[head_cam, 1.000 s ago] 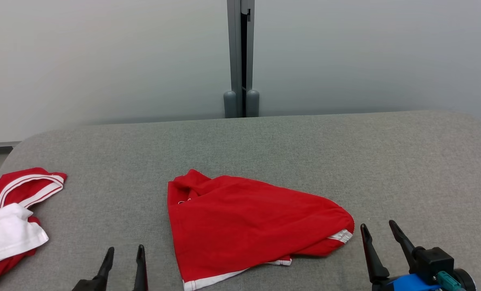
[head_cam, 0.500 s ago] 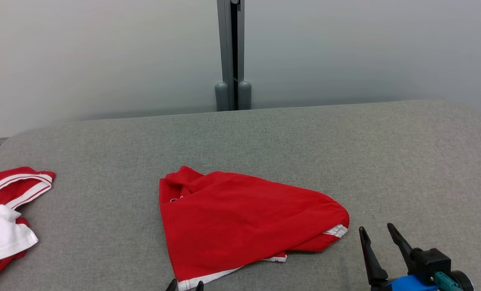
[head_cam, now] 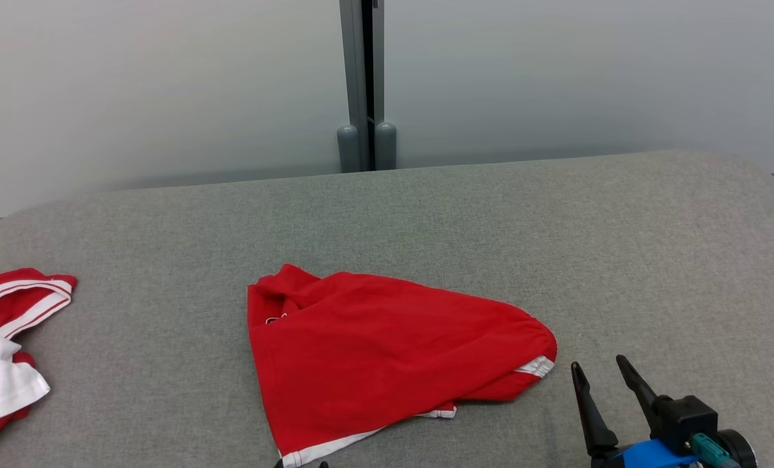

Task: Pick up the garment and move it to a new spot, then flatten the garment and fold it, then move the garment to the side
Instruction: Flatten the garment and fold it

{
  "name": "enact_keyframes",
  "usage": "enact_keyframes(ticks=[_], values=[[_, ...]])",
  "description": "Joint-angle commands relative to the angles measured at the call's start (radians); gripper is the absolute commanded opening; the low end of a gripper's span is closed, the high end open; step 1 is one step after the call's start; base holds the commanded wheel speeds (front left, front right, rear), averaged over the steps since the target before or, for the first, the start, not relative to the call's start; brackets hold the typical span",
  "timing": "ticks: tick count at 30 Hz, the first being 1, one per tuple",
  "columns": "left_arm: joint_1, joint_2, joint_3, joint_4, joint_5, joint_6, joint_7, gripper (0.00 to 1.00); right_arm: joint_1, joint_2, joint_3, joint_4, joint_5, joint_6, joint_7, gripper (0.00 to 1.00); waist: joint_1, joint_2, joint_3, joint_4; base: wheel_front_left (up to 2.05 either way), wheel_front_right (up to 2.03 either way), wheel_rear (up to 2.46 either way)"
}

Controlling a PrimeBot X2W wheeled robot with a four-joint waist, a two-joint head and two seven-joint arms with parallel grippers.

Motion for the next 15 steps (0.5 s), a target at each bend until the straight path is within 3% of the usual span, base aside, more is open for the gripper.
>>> enact_keyframes(ticks=[1,7,8,9,10,15], values=[[-0.021,0.006,0.003,0.002,-0.007,-0.001,-0.003,1.00,-0.010,-0.001,0.001,0.001,-0.004,0.000,-0.003,1.00,0.0000,0.0000,0.001,-0.003,0.00,0.00,0.00],[-0.030,0.005,0.019,0.012,-0.024,-0.001,-0.003,0.98,-0.016,-0.001,0.010,0.005,-0.011,0.000,-0.003,1.00,0.0000,0.0000,0.012,-0.024,0.00,0.00,0.00],[-0.030,0.005,0.021,0.013,-0.023,-0.001,-0.003,0.51,-0.014,-0.001,0.014,0.009,-0.008,0.000,-0.003,1.00,0.0000,0.0000,0.013,-0.026,0.00,0.00,0.00],[-0.032,0.006,0.023,0.012,-0.021,-0.001,-0.003,0.31,-0.015,-0.001,0.019,0.011,-0.004,0.000,-0.003,1.00,0.0000,0.0000,0.016,-0.028,0.00,0.00,0.00],[-0.036,0.007,0.025,0.009,-0.017,-0.001,-0.003,0.00,-0.016,-0.001,0.023,0.014,0.000,0.000,-0.003,1.00,0.0000,0.0000,0.020,-0.030,0.00,0.00,0.00],[-0.049,0.013,0.038,0.001,-0.009,-0.001,-0.003,0.00,-0.022,-0.002,0.048,0.043,0.033,0.000,-0.003,1.00,0.0000,0.0000,0.038,-0.027,0.00,0.00,0.00]])
